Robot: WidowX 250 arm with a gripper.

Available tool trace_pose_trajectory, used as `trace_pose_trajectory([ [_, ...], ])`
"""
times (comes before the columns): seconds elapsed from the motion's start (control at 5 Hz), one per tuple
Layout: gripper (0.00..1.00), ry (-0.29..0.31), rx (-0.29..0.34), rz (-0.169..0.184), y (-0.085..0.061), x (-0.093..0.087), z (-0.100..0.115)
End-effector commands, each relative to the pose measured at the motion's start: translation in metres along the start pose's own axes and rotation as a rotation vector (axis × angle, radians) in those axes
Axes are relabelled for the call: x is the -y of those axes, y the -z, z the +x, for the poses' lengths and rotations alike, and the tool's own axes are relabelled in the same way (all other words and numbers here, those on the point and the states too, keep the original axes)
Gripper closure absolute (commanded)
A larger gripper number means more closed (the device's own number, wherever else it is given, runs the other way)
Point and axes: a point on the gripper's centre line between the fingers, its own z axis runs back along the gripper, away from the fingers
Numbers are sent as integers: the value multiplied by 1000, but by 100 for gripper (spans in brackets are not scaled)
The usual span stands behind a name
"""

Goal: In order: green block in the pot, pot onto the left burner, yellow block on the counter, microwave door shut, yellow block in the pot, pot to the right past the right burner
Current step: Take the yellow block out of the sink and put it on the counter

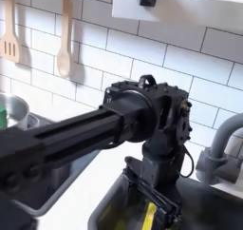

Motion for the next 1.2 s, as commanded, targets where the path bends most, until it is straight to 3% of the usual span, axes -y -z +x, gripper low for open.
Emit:
trace_pose_trajectory([
  [0.0,0,21,-3,3,13,3,20],
  [0.6,0,10,-33,26,33,-9,30],
  [1.0,0,15,-38,11,44,-9,42],
])
